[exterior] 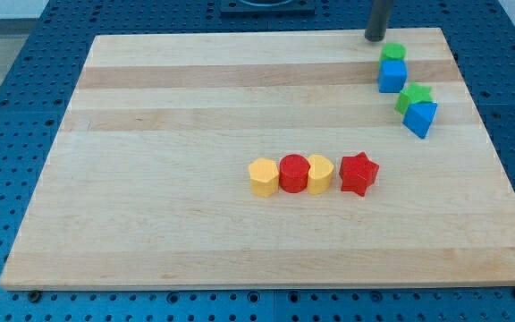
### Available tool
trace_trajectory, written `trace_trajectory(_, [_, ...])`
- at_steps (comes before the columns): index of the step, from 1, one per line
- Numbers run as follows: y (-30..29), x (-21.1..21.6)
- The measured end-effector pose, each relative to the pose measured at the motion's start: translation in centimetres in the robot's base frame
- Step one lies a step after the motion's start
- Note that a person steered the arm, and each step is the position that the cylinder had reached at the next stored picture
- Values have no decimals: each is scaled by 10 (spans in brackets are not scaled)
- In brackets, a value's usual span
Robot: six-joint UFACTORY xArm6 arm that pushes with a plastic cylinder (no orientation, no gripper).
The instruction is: Push green circle and blue cube towards green star
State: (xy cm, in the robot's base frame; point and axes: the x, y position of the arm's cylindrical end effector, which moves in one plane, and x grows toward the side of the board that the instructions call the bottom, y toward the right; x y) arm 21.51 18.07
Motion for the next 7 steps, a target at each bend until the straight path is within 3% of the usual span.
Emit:
trace_trajectory(5, [-7, 63])
trace_trajectory(7, [-50, 74])
